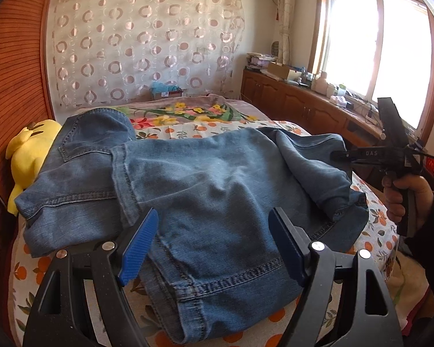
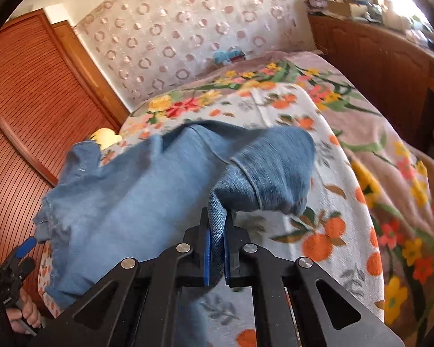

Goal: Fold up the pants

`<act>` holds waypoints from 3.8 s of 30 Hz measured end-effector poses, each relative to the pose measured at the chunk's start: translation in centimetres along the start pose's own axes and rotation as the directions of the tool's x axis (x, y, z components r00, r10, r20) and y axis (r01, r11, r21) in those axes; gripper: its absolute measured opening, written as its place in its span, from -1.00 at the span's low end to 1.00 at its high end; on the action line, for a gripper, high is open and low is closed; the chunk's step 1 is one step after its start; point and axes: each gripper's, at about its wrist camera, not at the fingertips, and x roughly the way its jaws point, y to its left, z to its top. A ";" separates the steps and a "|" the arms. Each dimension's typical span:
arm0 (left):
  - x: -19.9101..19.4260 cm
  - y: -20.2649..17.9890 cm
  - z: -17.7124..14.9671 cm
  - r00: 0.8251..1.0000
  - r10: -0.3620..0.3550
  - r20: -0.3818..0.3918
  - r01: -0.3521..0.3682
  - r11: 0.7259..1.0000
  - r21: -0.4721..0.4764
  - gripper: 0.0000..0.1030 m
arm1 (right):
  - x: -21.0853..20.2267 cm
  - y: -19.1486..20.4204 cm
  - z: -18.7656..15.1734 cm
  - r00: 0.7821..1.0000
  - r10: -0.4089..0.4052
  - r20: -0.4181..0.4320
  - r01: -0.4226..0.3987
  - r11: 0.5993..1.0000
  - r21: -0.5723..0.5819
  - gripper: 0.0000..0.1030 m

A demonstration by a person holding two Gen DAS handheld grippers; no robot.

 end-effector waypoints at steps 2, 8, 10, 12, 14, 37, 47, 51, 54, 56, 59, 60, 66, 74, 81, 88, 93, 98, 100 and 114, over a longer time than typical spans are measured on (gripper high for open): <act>-0.4 0.5 0.0 1.000 0.006 0.007 -0.006 1.000 -0.008 0.55 | -0.5 2.1 0.8 1.000 0.026 0.013 -0.026 0.999 -0.043 -0.89; -1.9 2.7 -0.3 0.999 0.040 0.035 -0.038 0.998 -0.045 0.54 | -1.3 9.6 1.7 0.989 0.145 0.027 -0.138 0.975 -0.176 -0.90; -2.4 3.7 -0.7 0.998 0.053 0.038 -0.050 0.997 -0.065 0.54 | -1.2 11.8 1.6 0.981 0.191 0.009 -0.186 0.961 -0.204 -0.90; -2.8 4.6 -1.0 0.998 0.058 0.038 -0.055 0.995 -0.085 0.54 | -1.0 13.7 1.5 0.970 0.243 -0.016 -0.241 0.946 -0.216 -0.90; -3.0 5.3 -1.4 0.997 0.065 0.038 -0.061 0.993 -0.099 0.54 | -0.8 15.3 1.2 0.962 0.269 -0.032 -0.269 0.934 -0.237 -0.90; -0.7 1.3 -0.7 1.000 0.007 0.000 -0.007 1.000 -0.012 0.54 | -5.8 9.6 -0.8 0.992 0.097 0.076 -0.069 0.951 -0.302 -0.02; 3.3 -2.3 3.2 0.998 -0.063 -0.028 0.065 0.996 0.069 0.54 | -4.3 6.8 -4.4 0.998 -0.047 0.051 0.060 0.957 -0.285 -0.02; 5.0 -3.3 5.5 0.997 -0.067 -0.039 0.071 0.993 0.099 0.54 | -4.1 6.1 -5.4 0.997 -0.064 0.042 0.073 0.959 -0.275 -0.02; 5.9 -3.9 7.1 0.998 -0.058 -0.039 0.062 0.992 0.107 0.54 | -3.7 6.1 -6.2 0.997 -0.069 0.026 0.074 0.958 -0.276 -0.02; 6.4 -4.3 8.1 0.998 -0.051 -0.034 0.054 0.992 0.113 0.54 | -3.7 6.2 -6.6 0.997 -0.072 0.025 0.076 0.957 -0.279 -0.02; 7.4 -5.0 9.3 0.999 -0.040 -0.033 0.044 0.989 0.139 0.54 | -3.6 6.6 -6.8 0.996 -0.077 0.035 0.084 0.954 -0.287 -0.02; 7.8 -5.2 9.6 0.999 -0.032 -0.040 0.038 0.988 0.149 0.54 | -3.7 6.4 -6.9 0.996 -0.075 0.037 0.083 0.954 -0.287 -0.02; 11.8 -4.6 10.3 0.987 0.002 -0.159 0.023 0.988 0.154 -0.08 | -3.6 5.5 -7.3 0.997 -0.059 0.046 0.069 0.960 -0.272 -0.02; 10.4 -2.0 8.6 0.984 -0.036 -0.172 0.054 0.993 0.101 -0.76 | -3.1 6.2 -7.1 0.999 -0.017 0.042 0.027 0.968 -0.251 -0.02; 9.5 -0.8 7.7 0.986 -0.006 -0.164 0.025 0.994 0.111 -0.90 | -1.4 8.3 -6.8 0.994 0.107 -0.006 -0.105 0.961 -0.254 -0.02; 7.6 1.7 7.3 0.993 -0.010 -0.121 0.017 0.998 0.056 -0.91 | 0.4 9.8 -6.4 0.989 0.139 -0.048 -0.147 0.948 -0.282 -0.02; 7.8 2.1 7.1 0.992 0.005 -0.125 0.003 0.998 0.064 -0.92 | 1.0 10.4 -6.1 0.985 0.164 -0.059 -0.174 0.945 -0.278 -0.02; 8.3 2.5 6.9 0.991 0.009 -0.136 -0.002 0.998 0.056 -0.92 | 0.6 10.6 -6.4 0.979 0.190 -0.068 -0.202 0.938 -0.283 -0.02; 8.6 2.6 6.7 0.989 0.012 -0.144 -0.004 0.998 0.058 -0.91 | 0.4 10.8 -6.6 0.979 0.190 -0.072 -0.203 0.933 -0.298 -0.02; 4.6 3.0 6.9 0.999 -0.022 -0.046 0.023 1.000 0.014 -0.92 | -0.7 11.8 -6.7 0.973 0.225 -0.053 -0.229 0.913 -0.338 -0.87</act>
